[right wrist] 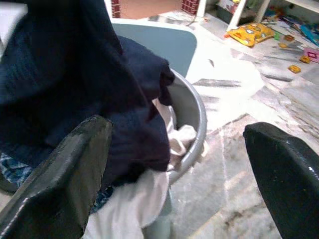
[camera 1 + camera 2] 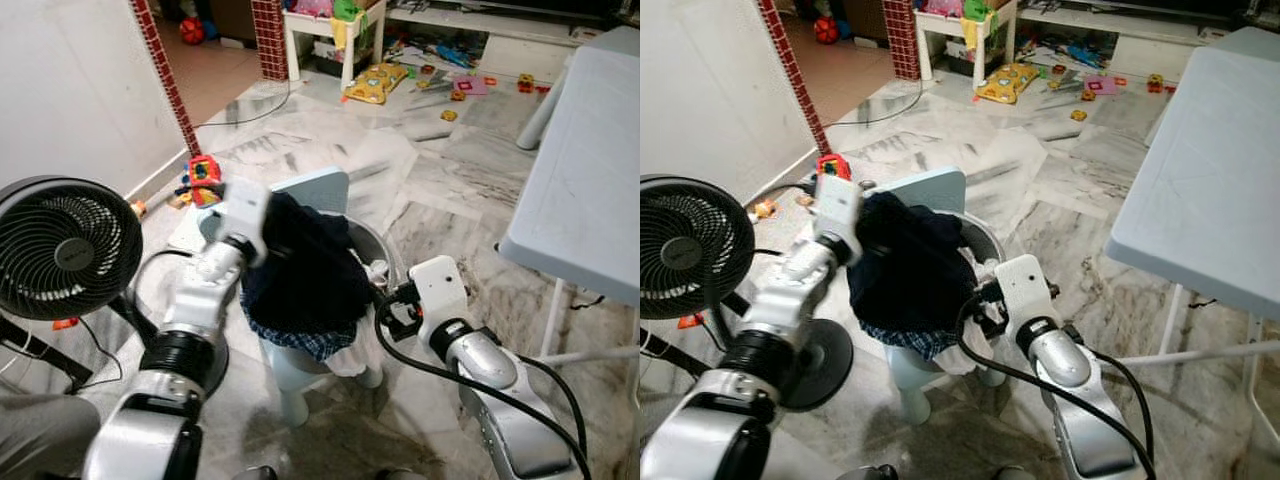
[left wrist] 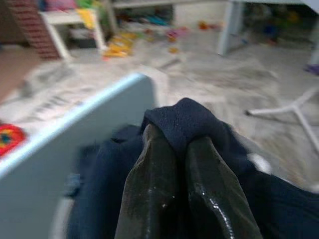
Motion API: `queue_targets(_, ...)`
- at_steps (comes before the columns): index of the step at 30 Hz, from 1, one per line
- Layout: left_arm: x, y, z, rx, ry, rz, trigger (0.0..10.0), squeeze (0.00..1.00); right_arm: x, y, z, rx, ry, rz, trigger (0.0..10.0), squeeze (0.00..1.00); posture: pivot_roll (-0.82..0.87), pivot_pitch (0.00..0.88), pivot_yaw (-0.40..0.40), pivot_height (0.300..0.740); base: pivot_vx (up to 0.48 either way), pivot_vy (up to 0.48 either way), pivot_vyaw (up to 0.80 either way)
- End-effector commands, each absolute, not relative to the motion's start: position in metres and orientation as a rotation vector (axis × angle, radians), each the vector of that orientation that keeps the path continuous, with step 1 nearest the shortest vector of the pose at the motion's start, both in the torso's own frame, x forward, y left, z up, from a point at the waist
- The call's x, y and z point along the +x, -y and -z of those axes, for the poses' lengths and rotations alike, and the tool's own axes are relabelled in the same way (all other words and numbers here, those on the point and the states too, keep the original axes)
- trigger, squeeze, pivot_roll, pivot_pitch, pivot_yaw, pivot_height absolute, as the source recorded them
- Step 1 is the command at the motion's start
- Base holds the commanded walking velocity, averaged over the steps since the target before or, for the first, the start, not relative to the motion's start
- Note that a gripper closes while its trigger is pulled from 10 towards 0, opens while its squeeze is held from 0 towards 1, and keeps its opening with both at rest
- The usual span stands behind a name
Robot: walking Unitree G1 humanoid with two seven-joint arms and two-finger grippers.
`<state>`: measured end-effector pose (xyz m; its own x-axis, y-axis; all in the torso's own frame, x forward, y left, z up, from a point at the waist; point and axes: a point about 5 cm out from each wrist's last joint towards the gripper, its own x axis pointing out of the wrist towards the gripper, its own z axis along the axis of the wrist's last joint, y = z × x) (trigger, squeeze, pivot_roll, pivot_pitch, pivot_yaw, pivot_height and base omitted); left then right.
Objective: Hang hanger
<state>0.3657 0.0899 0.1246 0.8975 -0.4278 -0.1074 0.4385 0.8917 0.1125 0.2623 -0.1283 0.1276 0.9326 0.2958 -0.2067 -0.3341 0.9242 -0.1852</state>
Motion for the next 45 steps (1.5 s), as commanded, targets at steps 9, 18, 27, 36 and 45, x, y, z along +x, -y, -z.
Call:
queue_targets(9,0.351,-0.079,-0.087,0.224,-0.175,0.547,10.0,0.00,0.259,0.128,-0.133,-0.216,-0.175,-0.313,10.0,0.00,-0.20,0.175,0.096,0.740,0.000,0.000,0.00)
queue_targets(18,0.344,-0.089,-0.083,0.379,-0.122,0.663,10.0,1.00,0.261,0.125,-0.132,-0.210,-0.177,-0.319,10.0,0.00,-0.19,0.163,0.097,0.740,0.000,0.000,0.00)
queue_targets(27,0.340,-0.099,-0.094,0.552,-0.026,0.774,10.0,1.00,0.264,0.123,-0.132,-0.208,-0.176,-0.329,10.0,0.00,-0.18,0.153,0.092,0.740,0.000,0.000,0.00)
queue_targets(36,0.330,-0.124,-0.099,0.521,0.034,0.647,10.0,1.00,0.265,0.119,-0.128,-0.199,-0.180,-0.339,10.0,0.00,-0.14,0.142,0.089,0.740,0.000,0.000,0.00)
queue_targets(45,0.318,-0.139,-0.108,0.467,0.080,0.526,10.0,1.00,0.268,0.118,-0.129,-0.197,-0.175,-0.346,10.0,0.00,-0.13,0.137,0.087,0.740,0.000,0.000,0.00)
